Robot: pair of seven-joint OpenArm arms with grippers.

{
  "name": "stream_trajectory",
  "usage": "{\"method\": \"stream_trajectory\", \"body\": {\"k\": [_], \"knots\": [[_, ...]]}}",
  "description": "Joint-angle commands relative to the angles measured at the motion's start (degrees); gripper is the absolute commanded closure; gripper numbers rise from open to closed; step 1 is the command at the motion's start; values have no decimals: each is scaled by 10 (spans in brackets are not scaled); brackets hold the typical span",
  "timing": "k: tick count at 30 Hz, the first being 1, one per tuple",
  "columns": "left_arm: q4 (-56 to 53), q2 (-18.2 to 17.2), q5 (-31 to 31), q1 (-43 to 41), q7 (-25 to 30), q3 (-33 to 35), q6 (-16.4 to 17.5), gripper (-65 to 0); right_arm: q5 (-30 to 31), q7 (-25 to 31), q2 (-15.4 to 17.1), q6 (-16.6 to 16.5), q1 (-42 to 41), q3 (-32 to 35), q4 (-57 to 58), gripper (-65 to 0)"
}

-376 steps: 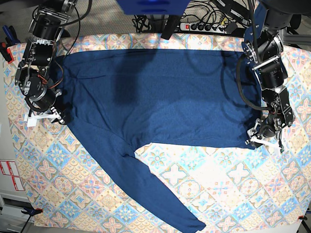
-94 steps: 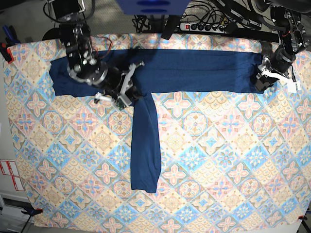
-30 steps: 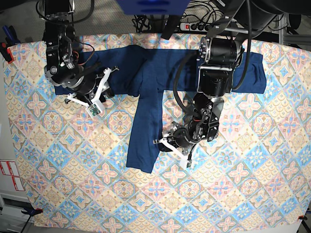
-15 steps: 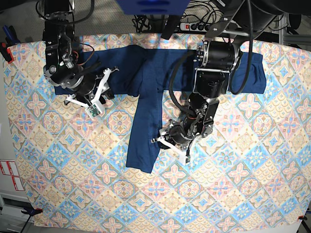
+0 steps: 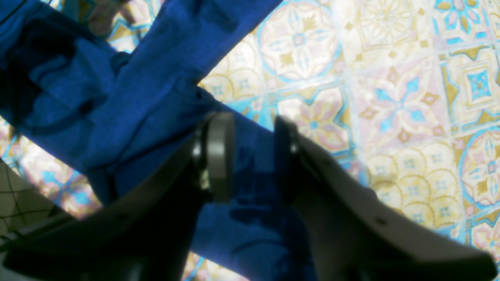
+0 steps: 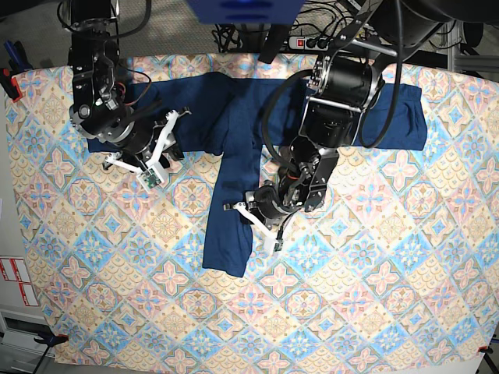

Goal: Fold the T-shirt properly
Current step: 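Move the left gripper to the sleeve cuff and drag it onto the strip, then release the sleeve and grasp the strip's end with the left gripper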

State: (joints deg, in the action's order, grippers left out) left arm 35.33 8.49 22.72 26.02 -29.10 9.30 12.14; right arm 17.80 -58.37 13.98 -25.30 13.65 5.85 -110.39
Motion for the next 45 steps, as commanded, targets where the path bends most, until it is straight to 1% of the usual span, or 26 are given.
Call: {"method": "stream_trajectory", "body": {"k": [1, 2, 4, 8, 12, 14, 21, 27, 31, 34, 40, 45], "knots": [[20, 4, -4, 7, -15, 2, -4, 0, 4, 10, 4, -2, -5, -3, -12, -173], [35, 3, -5, 1, -15, 2, -4, 0, 4, 10, 4, -2, -5, -3, -12, -173], [87, -12, -6, -14, -15, 2, -4, 0, 4, 10, 4, -2, -5, -3, -12, -173], [208, -32, -8, -57, -18, 2, -6, 0, 4, 10, 4, -2, -5, -3, -12, -173], [321, -68, -6, -114, -18, 2, -43, 0, 4, 10, 4, -2, -5, -3, -12, -173], [368, -88, -5, -145, -18, 2, -51, 0, 4, 10, 5, -2, -5, -3, -12, -173], [539, -142, -4, -276, -18, 2, -51, 0, 4, 10, 5, -2, -5, -3, -11, -173], [684, -176, -9, -383, -17, -3, -51, 0, 4, 10, 5, -2, -6, -1, -10, -173], [758, -181, -9, -453, -17, -47, -51, 0, 4, 10, 5, -2, -7, 0, -10, -173], [791, -181, -9, -494, -17, -86, -51, 0, 4, 11, 5, -2, -6, 1, -10, -174], [807, -182, -9, -550, -17, -144, -51, 0, 4, 11, 5, -2, -6, 2, -9, -174], [808, -186, -9, -583, -17, -158, -51, 0, 4, 11, 5, -2, -6, 2, -9, -175]]}}
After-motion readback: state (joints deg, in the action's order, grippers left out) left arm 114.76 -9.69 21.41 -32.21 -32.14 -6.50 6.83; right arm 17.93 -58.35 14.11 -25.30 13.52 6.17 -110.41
